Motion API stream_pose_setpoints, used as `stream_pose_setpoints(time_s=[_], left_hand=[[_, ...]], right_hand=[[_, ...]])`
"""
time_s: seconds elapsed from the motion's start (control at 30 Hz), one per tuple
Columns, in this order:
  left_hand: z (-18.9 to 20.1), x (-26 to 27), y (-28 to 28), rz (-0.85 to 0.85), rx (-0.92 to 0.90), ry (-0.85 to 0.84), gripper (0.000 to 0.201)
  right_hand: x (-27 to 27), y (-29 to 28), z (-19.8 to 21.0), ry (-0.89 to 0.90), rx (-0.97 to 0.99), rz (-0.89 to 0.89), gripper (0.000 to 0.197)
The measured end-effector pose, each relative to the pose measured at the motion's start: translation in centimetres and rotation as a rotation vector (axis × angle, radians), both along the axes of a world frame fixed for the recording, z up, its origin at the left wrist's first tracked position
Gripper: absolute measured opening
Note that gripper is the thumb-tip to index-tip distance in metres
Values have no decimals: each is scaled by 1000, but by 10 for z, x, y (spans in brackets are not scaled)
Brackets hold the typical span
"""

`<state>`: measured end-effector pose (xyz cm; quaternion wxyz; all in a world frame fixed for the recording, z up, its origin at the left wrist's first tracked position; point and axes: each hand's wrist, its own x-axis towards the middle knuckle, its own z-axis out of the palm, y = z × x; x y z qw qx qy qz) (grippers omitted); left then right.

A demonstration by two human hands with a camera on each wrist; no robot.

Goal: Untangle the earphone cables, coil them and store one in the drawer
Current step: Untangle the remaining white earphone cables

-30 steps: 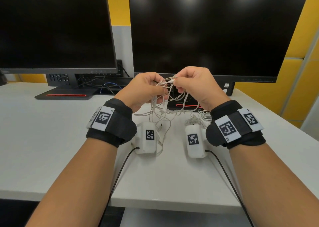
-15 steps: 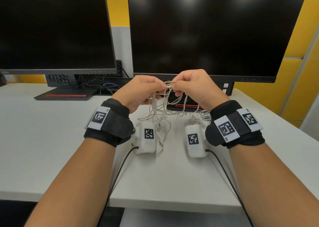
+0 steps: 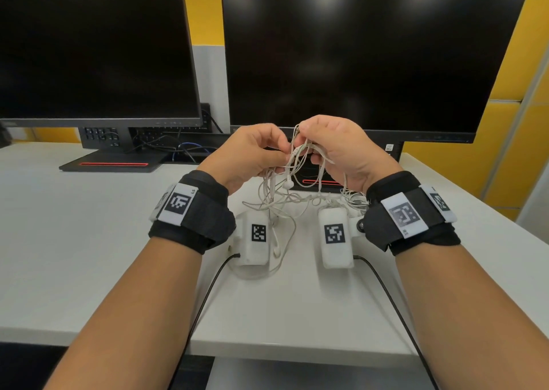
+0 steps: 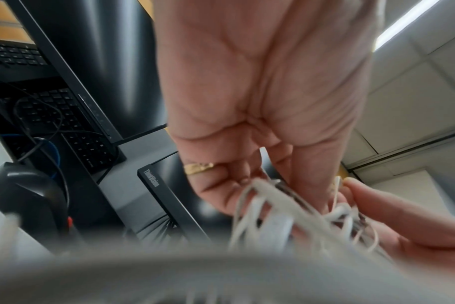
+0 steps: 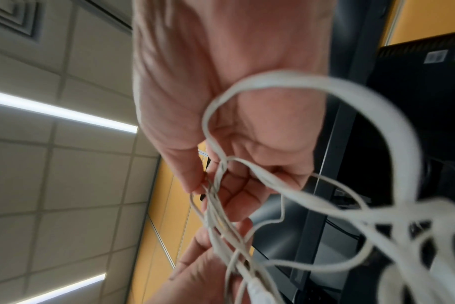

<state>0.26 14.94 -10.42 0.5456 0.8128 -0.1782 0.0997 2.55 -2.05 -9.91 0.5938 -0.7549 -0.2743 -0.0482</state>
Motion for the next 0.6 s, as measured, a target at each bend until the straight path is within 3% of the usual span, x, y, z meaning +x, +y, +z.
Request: stream_pose_setpoints(time_s=[0.33, 0.6], left_hand=[[-1, 0, 0, -49, 38, 68, 17], [0, 0, -2, 12, 31, -14, 13]], right_hand=[[-1, -5, 1, 53, 64, 5, 21], [2, -6, 0, -9, 25, -50, 18]])
